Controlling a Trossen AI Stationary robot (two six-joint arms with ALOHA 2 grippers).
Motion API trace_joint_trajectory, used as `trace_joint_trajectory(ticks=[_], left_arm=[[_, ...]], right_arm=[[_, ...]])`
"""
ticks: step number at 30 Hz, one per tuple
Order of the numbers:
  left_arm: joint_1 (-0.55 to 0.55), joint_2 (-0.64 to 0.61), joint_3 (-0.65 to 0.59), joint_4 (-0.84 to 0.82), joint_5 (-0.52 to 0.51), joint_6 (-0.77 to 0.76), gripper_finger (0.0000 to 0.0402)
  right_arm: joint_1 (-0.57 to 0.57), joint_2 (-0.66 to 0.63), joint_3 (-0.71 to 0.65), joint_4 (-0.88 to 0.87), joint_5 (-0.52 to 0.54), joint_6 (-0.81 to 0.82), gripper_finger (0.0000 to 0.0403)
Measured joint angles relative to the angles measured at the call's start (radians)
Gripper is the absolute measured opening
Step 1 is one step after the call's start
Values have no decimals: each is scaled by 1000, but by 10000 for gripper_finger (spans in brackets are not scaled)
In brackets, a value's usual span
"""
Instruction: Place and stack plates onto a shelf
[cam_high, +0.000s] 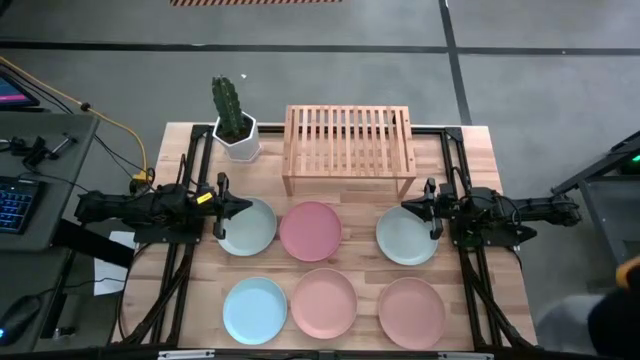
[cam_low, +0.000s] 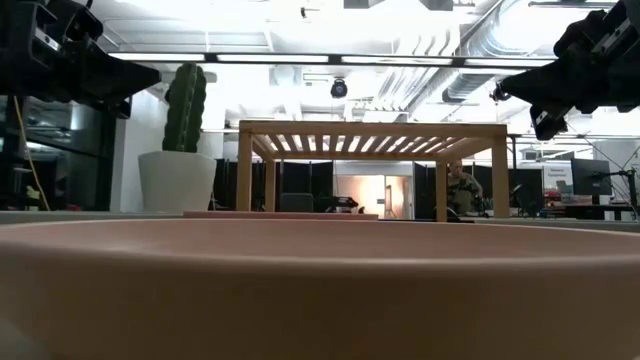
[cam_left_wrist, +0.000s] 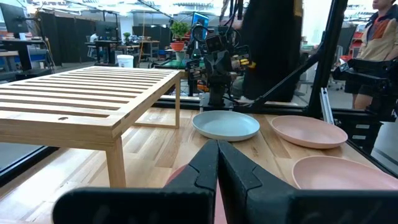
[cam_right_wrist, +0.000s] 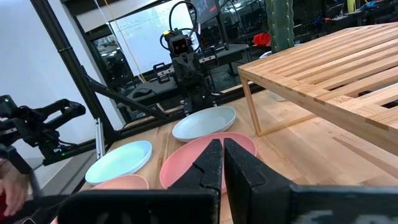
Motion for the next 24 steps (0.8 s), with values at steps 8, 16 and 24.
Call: trace_joint_trajectory(ticks=[8, 16, 24], left_arm=[[0, 0, 0, 0, 0, 0, 0], [0, 0, 0, 22, 0, 83, 0], [0, 0, 0, 21, 0, 78, 0]], right_arm=[[0, 0, 0, 0, 0, 0, 0], [0, 0, 0, 0, 1, 0, 0], [0, 0, 0, 0, 6, 0, 0]])
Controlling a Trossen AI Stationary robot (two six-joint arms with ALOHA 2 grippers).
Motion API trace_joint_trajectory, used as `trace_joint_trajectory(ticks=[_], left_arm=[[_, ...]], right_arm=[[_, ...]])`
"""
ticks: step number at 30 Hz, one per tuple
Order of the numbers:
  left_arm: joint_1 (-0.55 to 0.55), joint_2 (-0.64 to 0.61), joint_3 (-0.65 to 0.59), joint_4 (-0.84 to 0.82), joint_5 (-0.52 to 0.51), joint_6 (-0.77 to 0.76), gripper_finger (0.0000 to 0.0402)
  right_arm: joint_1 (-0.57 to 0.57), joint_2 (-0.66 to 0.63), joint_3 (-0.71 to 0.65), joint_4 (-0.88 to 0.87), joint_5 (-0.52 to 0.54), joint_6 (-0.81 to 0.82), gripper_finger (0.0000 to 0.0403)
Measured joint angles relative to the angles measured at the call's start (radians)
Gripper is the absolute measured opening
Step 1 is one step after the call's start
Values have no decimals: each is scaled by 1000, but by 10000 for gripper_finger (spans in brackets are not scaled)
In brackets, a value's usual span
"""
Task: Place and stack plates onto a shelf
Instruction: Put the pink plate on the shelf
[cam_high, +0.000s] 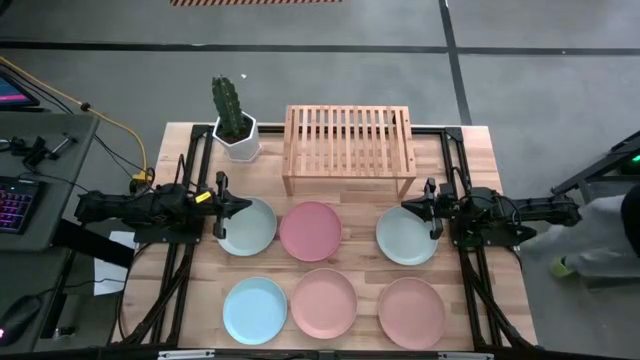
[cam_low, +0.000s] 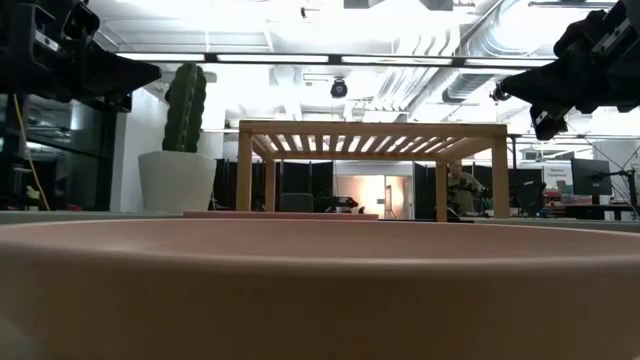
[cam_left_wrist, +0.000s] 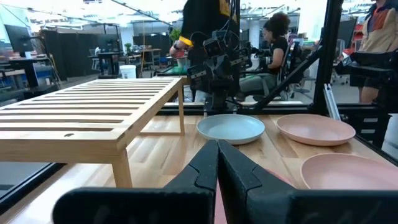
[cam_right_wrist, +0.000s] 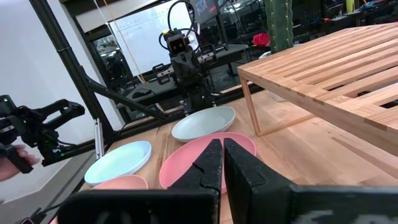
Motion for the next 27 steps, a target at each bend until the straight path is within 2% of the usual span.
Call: trace_joint_trajectory(ticks=[4, 11, 13, 16, 18, 20, 27], left_arm=[[0, 0, 0, 6, 0, 0, 0], [0, 0, 0, 21, 0, -56, 0], [0, 0, 0, 21, 0, -90, 0], [0, 0, 0, 21, 0, -104, 0], [0, 0, 0, 21, 0, -104, 0], [0, 0, 0, 22, 0, -105, 0], [0, 0, 0, 21, 0, -107, 0]], right_arm=[[0, 0, 0, 17, 6, 0, 0], [0, 1, 0, 65, 95, -4, 0], [0, 5, 0, 149, 113, 40, 0], [10, 58, 11, 295, 50, 70, 2], [31, 139, 48, 325, 50, 66, 7], [55, 247, 97, 325, 107, 63, 14], [114, 738, 285, 296, 272, 113, 76]])
